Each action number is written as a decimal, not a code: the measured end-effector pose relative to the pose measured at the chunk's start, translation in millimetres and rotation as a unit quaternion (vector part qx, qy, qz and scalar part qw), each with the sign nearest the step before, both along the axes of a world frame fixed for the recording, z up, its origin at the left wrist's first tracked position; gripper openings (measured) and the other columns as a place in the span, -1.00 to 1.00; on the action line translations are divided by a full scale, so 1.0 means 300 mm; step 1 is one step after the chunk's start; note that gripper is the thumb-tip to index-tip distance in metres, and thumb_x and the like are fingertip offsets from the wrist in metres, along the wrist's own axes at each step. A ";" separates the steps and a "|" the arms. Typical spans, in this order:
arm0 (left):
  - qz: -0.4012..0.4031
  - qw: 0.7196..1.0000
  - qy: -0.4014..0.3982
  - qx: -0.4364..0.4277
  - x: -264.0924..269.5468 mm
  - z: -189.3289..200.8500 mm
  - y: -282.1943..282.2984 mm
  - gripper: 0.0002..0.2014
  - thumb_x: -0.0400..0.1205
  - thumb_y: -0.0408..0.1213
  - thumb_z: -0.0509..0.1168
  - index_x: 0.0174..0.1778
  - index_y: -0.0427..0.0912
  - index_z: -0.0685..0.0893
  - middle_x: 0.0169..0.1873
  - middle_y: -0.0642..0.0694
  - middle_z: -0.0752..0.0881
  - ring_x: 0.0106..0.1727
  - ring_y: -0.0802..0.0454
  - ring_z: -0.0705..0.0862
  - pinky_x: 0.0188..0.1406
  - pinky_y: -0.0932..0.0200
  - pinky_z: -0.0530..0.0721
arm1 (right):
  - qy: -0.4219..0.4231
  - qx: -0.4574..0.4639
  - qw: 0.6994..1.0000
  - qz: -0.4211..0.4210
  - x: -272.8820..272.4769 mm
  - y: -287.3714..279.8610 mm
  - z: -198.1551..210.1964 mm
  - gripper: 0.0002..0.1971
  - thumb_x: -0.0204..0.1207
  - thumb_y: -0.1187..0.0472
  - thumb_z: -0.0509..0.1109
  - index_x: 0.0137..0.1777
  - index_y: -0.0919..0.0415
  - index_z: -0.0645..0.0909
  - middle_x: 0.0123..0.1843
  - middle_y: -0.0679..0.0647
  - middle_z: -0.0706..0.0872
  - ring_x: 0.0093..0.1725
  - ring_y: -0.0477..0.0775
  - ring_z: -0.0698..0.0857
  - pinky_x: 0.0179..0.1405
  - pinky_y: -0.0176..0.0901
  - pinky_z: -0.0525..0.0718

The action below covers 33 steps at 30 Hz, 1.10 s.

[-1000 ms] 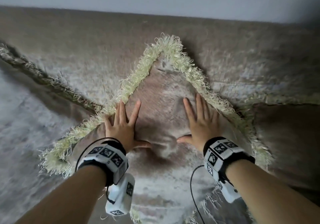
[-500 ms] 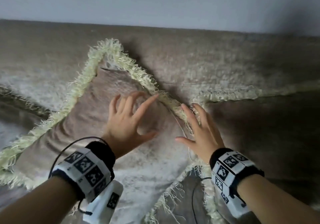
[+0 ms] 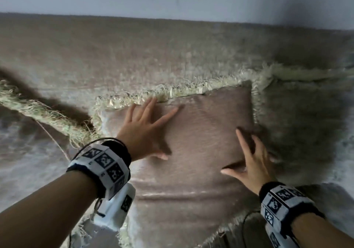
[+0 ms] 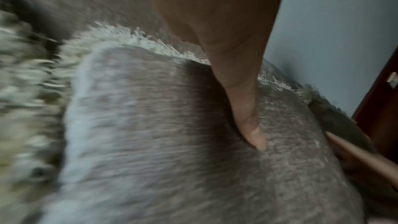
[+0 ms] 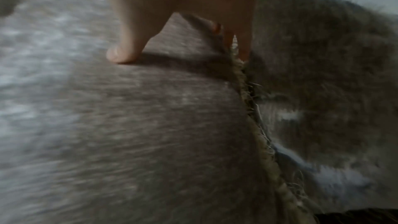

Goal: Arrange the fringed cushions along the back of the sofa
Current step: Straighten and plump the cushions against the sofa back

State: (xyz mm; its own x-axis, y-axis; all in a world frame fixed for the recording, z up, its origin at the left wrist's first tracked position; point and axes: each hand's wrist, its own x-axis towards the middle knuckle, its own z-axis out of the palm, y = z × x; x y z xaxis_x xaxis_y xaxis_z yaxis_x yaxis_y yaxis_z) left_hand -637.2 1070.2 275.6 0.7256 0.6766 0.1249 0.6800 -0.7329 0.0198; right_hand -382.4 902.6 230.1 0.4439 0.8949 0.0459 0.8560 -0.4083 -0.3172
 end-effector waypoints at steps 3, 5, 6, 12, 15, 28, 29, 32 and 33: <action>0.024 0.999 0.037 -0.009 0.105 -0.036 0.038 0.31 -0.03 0.51 0.35 0.45 0.45 -0.44 0.64 -0.28 -0.14 0.66 -0.17 -0.17 0.56 -0.31 -0.12 | 0.064 -0.030 0.997 0.012 0.086 0.005 -0.043 0.26 0.04 -0.26 0.61 0.45 -0.46 -0.39 0.62 0.24 -0.02 0.59 0.31 0.10 0.50 0.16 0.28; 0.036 0.999 0.037 -0.006 0.136 -0.068 0.055 0.32 -0.07 0.53 0.35 0.44 0.45 -0.42 0.63 -0.30 0.00 0.66 -0.20 -0.03 0.55 -0.28 -0.03 | 0.100 -0.035 0.994 0.022 0.135 0.030 -0.065 0.28 0.03 -0.27 0.61 0.41 -0.52 -0.45 0.64 0.20 -0.08 0.62 0.27 0.06 0.51 0.14 0.26; 0.041 0.999 0.031 -0.001 0.144 -0.084 0.061 0.31 -0.09 0.53 0.35 0.45 0.46 -0.36 0.61 -0.31 0.10 0.64 -0.22 0.06 0.53 -0.29 0.03 | 0.114 -0.038 0.992 0.024 0.155 0.045 -0.080 0.30 0.01 -0.28 0.61 0.41 -0.53 -0.46 0.65 0.21 -0.11 0.63 0.27 0.05 0.52 0.17 0.25; 0.028 0.997 0.015 0.067 0.167 -0.160 0.127 0.28 -0.20 0.67 0.09 0.51 0.46 -0.19 0.32 -0.31 0.53 0.32 -0.28 0.49 0.27 -0.29 0.37 | 0.158 -0.021 0.986 0.044 0.196 0.131 -0.180 0.37 -0.23 -0.52 0.46 0.43 -0.51 -0.50 0.66 0.16 -0.01 0.64 0.16 0.05 0.58 0.15 0.22; 0.022 0.995 0.031 0.088 0.187 -0.170 0.148 0.27 -0.21 0.70 0.00 0.51 0.47 -0.20 0.20 -0.26 0.56 0.20 -0.25 0.51 0.20 -0.23 0.36 | 0.177 -0.001 0.984 0.022 0.179 0.155 -0.220 0.39 -0.27 -0.50 0.47 0.43 -0.52 -0.47 0.66 0.15 0.01 0.61 0.14 0.13 0.56 0.10 0.24; 0.013 0.999 -0.011 0.039 0.096 -0.010 -0.011 0.12 -0.09 0.53 0.34 0.46 0.26 0.32 -0.21 -0.14 0.65 -0.16 -0.19 0.62 -0.11 -0.04 0.46 | 0.166 0.008 0.986 0.026 0.118 0.040 -0.001 0.25 0.01 -0.07 0.70 0.54 -0.45 -0.13 0.63 -0.07 0.23 0.53 0.01 0.37 0.34 -0.22 0.43; 0.019 0.999 -0.025 0.033 0.076 0.031 -0.025 0.11 -0.08 0.51 0.36 0.45 0.25 0.33 -0.22 -0.14 0.65 -0.17 -0.20 0.63 -0.13 -0.04 0.48 | 0.155 0.005 0.987 0.037 0.114 0.038 0.054 0.24 0.01 -0.09 0.70 0.52 -0.50 -0.15 0.61 -0.03 0.27 0.52 0.03 0.39 0.32 -0.22 0.45; 0.031 0.996 -0.073 0.046 0.020 0.160 -0.058 -0.02 0.08 0.55 0.14 0.45 0.21 0.35 -0.26 -0.15 0.64 -0.24 -0.20 0.63 -0.24 -0.03 0.51 | 0.117 -0.009 0.990 0.076 0.107 0.060 0.236 0.24 -0.01 -0.15 0.68 0.39 -0.66 -0.25 0.59 0.04 0.34 0.50 0.12 0.42 0.35 -0.07 0.50; 0.035 0.994 -0.090 0.057 0.004 0.199 -0.071 -0.04 0.12 0.54 0.09 0.45 0.19 0.38 -0.24 -0.15 0.65 -0.24 -0.20 0.63 -0.25 -0.02 0.50 | 0.107 -0.011 0.990 0.091 0.113 0.076 0.295 0.23 -0.02 -0.14 0.69 0.36 -0.69 -0.25 0.58 0.04 0.34 0.50 0.13 0.41 0.38 -0.07 0.48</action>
State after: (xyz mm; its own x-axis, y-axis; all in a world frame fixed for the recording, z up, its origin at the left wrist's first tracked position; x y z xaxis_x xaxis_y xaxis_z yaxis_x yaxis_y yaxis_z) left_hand -636.0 1048.9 335.2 0.6367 0.6984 0.3269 0.7218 -0.6889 0.0660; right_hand -348.4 925.3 318.5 0.2729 0.9606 -0.0530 0.8301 -0.2630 -0.4917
